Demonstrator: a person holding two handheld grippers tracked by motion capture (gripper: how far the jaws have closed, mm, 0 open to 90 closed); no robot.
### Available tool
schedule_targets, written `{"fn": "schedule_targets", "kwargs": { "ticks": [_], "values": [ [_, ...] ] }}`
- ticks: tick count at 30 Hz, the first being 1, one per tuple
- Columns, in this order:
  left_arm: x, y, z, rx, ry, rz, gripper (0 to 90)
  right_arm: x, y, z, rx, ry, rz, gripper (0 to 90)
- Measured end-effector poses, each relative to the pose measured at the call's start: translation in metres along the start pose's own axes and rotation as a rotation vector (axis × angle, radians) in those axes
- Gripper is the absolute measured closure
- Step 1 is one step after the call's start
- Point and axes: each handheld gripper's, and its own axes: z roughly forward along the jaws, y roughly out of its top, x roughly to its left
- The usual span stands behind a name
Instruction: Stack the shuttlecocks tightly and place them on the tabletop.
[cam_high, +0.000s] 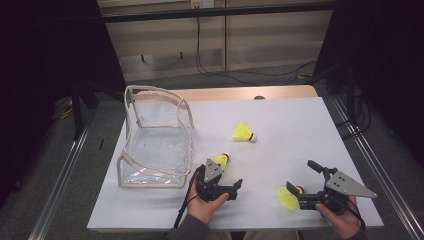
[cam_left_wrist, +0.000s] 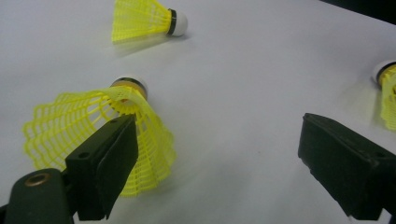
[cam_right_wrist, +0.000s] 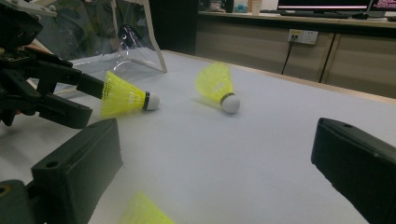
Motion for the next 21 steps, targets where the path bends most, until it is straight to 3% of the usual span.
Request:
{"fn": "schedule_targets", "kwargs": {
  "ticks": [5, 21],
  "values": [
    [0.001, 0.003, 0.005, -0.007, 0.050, -0.022, 18.1, 0.001, 0.000, 0.000, -0.002, 0.002, 0.000, 1.1],
    [0.010, 0.011, 0.017, 0.016, 0.132, -0.050, 41.3, 0.001, 0.000, 0.000, -0.005, 0.018, 0.005, 1.2]
  ]
}}
